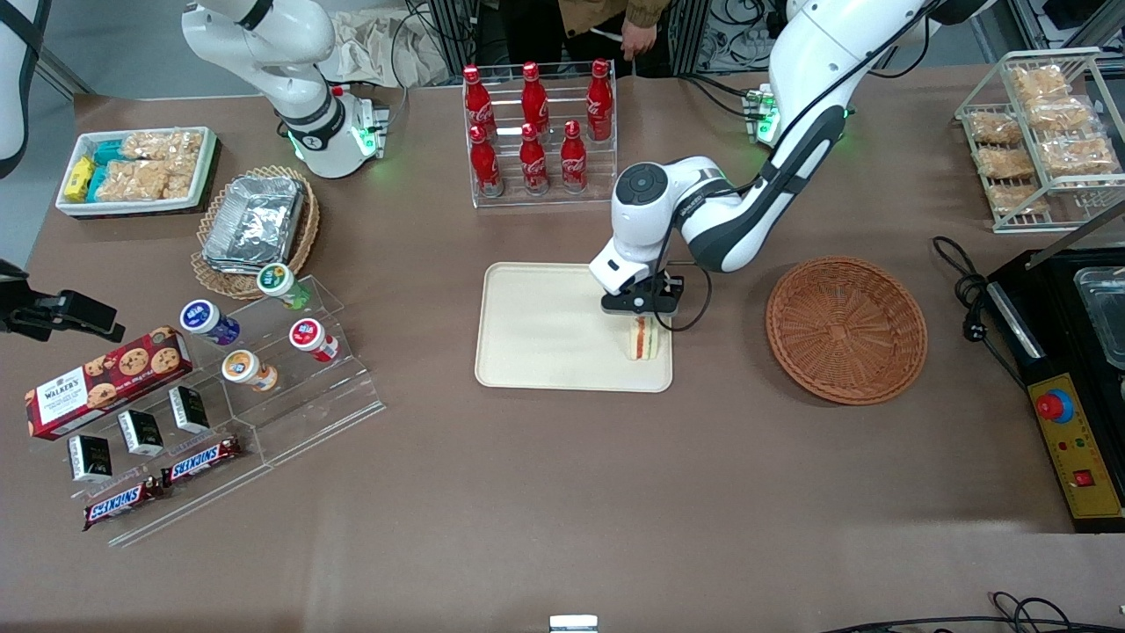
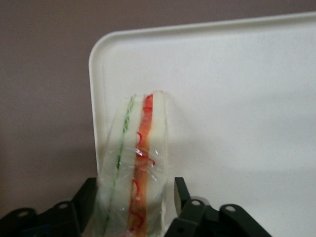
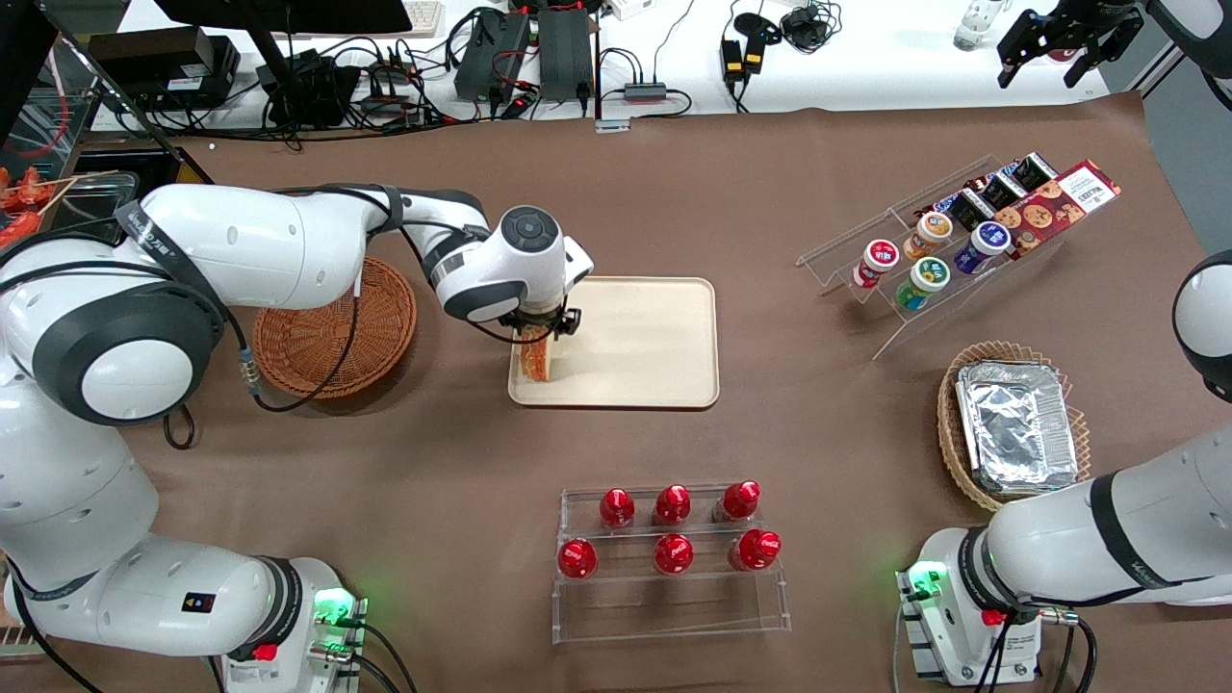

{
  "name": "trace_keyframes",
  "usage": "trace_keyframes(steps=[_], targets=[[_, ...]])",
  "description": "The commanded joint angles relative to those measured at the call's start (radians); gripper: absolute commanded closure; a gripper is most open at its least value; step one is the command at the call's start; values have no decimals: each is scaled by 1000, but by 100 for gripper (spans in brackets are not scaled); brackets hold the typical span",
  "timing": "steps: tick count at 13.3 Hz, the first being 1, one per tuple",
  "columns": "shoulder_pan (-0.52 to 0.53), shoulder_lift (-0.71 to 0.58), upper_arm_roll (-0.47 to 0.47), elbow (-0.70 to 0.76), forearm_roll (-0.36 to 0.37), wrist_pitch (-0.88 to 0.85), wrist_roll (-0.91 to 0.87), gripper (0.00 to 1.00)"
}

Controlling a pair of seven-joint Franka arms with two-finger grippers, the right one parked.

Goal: Place sandwich from basket to tray
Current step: 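Lower the sandwich onto the cream tray with the left gripper, then open the left gripper to release the sandwich on the tray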

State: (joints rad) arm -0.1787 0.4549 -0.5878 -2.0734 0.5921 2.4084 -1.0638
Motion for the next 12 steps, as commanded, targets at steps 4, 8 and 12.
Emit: trace_keyframes(steps=[4, 8, 12], targets=[[7, -149, -6, 65, -117, -133, -5, 0], [62, -275, -1, 198, -271, -367, -4, 0], [122, -369, 76, 375, -400, -616, 111, 0]])
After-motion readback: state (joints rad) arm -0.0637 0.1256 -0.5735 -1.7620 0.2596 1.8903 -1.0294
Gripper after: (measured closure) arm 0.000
